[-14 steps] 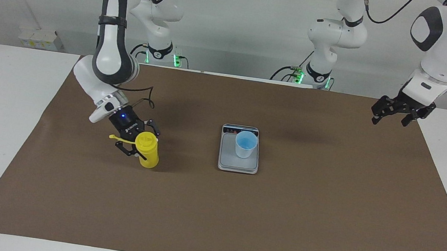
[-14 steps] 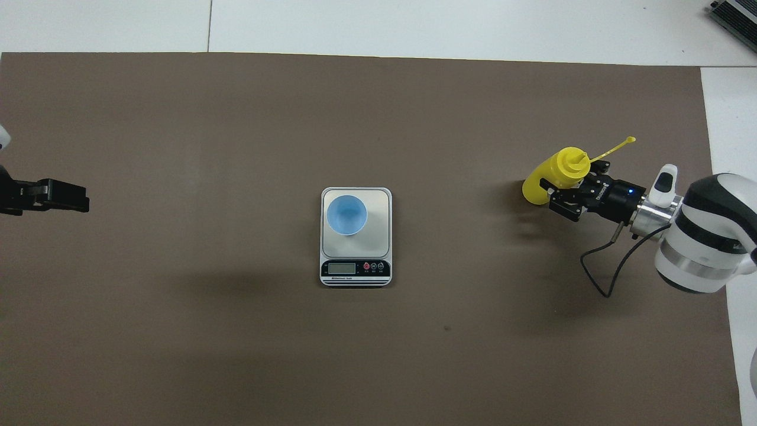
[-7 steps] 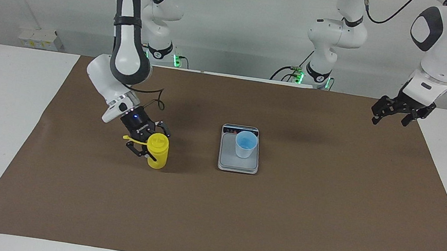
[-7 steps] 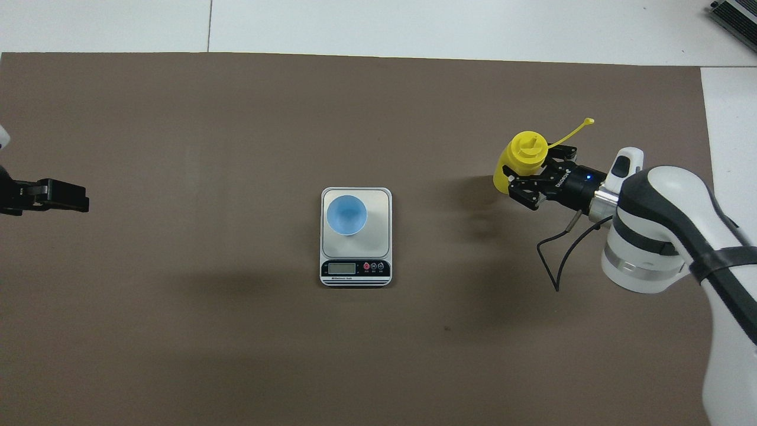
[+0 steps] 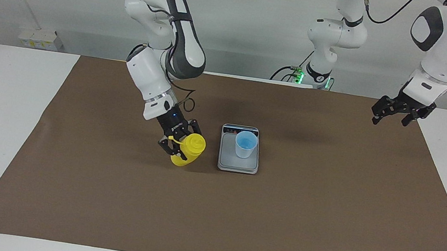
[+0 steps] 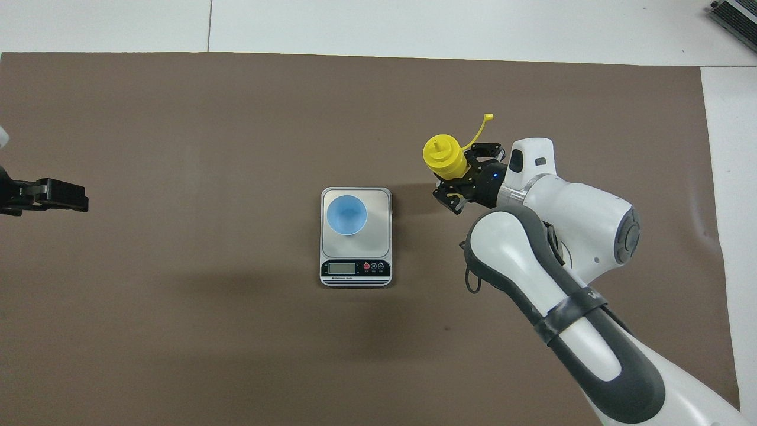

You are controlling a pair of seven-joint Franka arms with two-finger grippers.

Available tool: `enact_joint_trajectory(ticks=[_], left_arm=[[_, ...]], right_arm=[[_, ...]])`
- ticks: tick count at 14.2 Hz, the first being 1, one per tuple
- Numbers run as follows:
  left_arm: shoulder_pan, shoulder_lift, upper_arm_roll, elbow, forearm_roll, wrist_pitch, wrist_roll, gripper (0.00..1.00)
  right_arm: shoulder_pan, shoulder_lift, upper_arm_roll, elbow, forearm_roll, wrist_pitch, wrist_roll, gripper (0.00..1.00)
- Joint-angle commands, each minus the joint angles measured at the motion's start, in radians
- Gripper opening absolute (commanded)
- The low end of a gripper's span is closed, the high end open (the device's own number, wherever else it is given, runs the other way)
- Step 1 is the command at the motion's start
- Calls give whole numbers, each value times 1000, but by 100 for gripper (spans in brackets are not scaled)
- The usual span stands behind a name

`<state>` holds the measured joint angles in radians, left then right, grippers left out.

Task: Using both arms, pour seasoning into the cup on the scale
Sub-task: 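Lift the yellow bottle with the right gripper over the blue cup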

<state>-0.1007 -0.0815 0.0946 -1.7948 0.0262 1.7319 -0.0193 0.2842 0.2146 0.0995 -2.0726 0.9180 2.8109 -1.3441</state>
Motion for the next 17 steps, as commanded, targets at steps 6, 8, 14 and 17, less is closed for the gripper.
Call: enact_joint_trajectory(ticks=[6,8,14,17], left_arm=[[-8,-17,7,-6,-8,-6,-10,100],[-8,-17,7,-6,-8,-6,-10,100],[-8,-17,7,-8,-8,-9,-10,100],[-8,-17,7,-8,-8,-8,-10,100]], right_arm=[[27,12,-7,26,-569,-48,399,10],[26,14,-7,63,-764,-109,532,10],[32,26,0,144,-1194,-255,802,10],[56,32,-1,144,-1353,-275,899,10]])
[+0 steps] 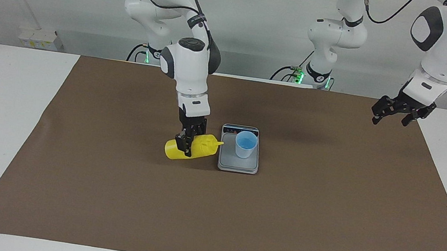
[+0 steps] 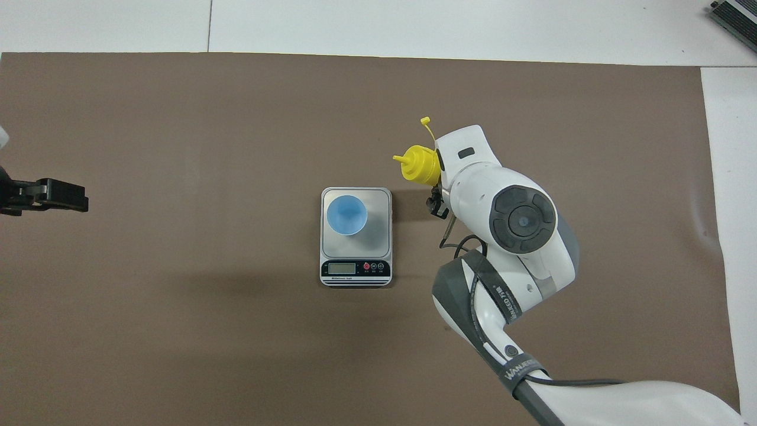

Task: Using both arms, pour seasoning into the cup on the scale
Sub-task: 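Lift the yellow bottle with the right gripper over the blue cup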

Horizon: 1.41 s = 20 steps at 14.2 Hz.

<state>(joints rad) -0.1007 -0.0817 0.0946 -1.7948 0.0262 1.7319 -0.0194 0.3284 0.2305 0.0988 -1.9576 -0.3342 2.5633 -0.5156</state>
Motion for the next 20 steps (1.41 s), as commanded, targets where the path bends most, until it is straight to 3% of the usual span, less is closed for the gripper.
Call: enact_joint_trajectory(ticks=[1,12,20], left_arm=[[-8,-16,7,-8,-8,-8,-10,100],[-8,-16,7,-8,-8,-6,-10,100],[-8,-16,7,-8,-8,-6,-10,100]], right_arm=[[15,16,-1,31,-164,-35,112,10],[152,47,4,22,-764,-178,554,6],[219,49,4,-4,-980,-310,686,6]])
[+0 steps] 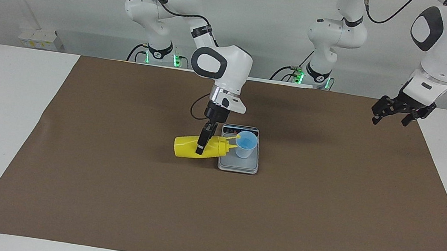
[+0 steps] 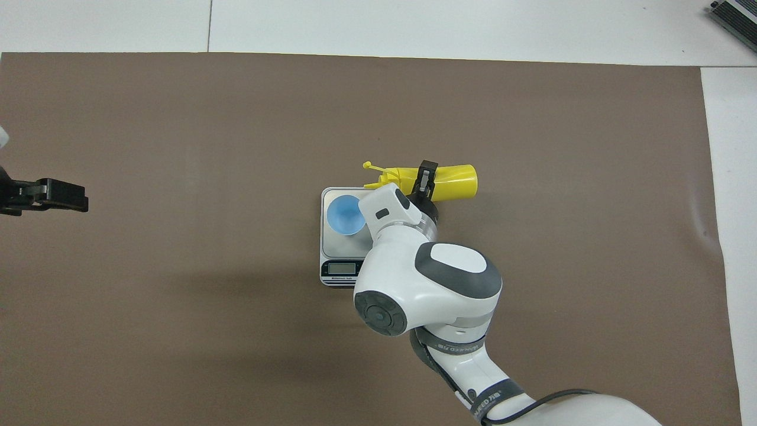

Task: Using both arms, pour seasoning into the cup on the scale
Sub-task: 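Tilt the yellow bottle nozzle down into the blue cup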

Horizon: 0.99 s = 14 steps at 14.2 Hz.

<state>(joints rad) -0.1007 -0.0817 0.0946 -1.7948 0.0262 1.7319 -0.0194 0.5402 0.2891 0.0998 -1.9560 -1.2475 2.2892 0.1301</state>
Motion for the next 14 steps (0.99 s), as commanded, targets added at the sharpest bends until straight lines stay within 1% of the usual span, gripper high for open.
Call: enact_joint_trajectory(ticks=[1,9,10,12,14], left_arm=[[-8,-16,7,-8,-8,-6,-10,100],[-8,-18,7,-11,-8,-5,-11,100],[-8,-18,7,-11,-8,-5,-11,100],[-8,-16,7,-11,-8,-5,-11,100],[-8,-18,7,-11,-8,-5,-11,100]], right_arm=[[7,-13,5,-14,-94,-42,43,6],[60,-14,3,-23,-158,-123,92,6],[75,-14,3,-29,-176,-140,106,6],[102,-16,5,-53,-245,-201,201,4],[112,-18,3,-73,-254,-215,212,4]])
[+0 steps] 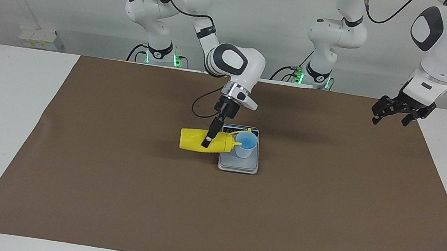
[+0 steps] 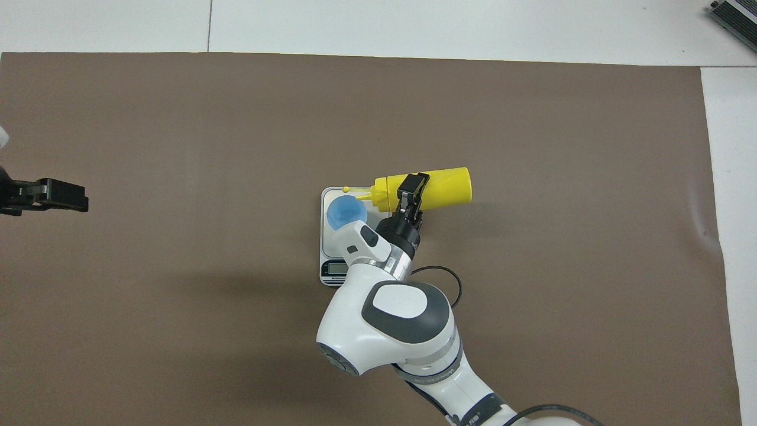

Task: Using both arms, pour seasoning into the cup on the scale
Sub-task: 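Tilt the yellow bottle nozzle down into the blue cup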

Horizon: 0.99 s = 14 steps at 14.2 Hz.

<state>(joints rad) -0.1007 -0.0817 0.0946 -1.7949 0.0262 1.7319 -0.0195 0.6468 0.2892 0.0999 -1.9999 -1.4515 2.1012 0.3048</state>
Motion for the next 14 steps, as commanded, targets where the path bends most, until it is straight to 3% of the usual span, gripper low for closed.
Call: enact_joint_trajectory(ticks=[1,10,14], left_arm=[[-8,-18,7,-11,-8,-5,-11,100],[-8,-18,7,-11,-8,-3,-11,100],[-8,-17,7,-11,-8,-3,-11,100]], right_arm=[[5,-18,3,-30,-62,-29,37,4],[7,-15,6,-4,-47,-50,73,7],[-7,-47,6,0,61,34,70,10]])
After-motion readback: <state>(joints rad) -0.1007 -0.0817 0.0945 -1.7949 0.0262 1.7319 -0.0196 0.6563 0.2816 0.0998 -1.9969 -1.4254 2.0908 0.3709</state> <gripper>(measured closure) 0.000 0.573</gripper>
